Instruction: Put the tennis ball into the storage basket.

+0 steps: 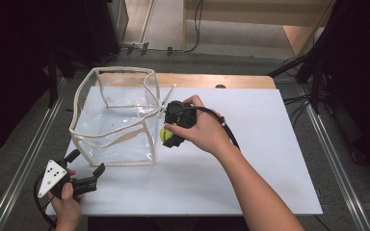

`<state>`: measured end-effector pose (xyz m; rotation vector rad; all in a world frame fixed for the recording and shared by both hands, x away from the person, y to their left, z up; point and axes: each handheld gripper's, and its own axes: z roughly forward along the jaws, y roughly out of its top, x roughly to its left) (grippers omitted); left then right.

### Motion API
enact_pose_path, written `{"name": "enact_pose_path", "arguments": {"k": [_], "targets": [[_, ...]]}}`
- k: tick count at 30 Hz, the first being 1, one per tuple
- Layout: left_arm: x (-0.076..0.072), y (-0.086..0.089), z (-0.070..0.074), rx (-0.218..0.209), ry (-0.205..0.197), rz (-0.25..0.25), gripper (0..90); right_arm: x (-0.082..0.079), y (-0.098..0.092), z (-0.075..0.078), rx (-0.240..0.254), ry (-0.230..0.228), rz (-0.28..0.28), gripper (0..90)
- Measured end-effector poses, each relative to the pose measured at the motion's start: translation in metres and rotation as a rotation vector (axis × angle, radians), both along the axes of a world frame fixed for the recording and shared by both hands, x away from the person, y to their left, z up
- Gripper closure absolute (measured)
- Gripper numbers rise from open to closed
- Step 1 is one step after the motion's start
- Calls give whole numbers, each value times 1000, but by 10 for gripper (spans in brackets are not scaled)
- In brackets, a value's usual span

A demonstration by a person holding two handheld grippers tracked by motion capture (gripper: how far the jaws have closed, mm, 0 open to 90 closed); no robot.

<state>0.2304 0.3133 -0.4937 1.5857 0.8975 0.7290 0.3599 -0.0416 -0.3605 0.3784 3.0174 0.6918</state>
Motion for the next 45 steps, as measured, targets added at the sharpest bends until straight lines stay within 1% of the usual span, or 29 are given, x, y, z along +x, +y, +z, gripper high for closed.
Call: {"name": "enact_pose_path", "arguments": {"k": [12, 29, 45], "targets": [[0, 0, 0, 1, 0, 0, 0, 1, 1, 14, -7, -2, 7, 238], [0, 0, 0, -1, -1, 0, 0, 2, 3, 38, -11, -25, 14, 238], [0, 0, 0, -1, 0, -2, 0, 7, 4, 52, -14, -19, 16, 239]]}}
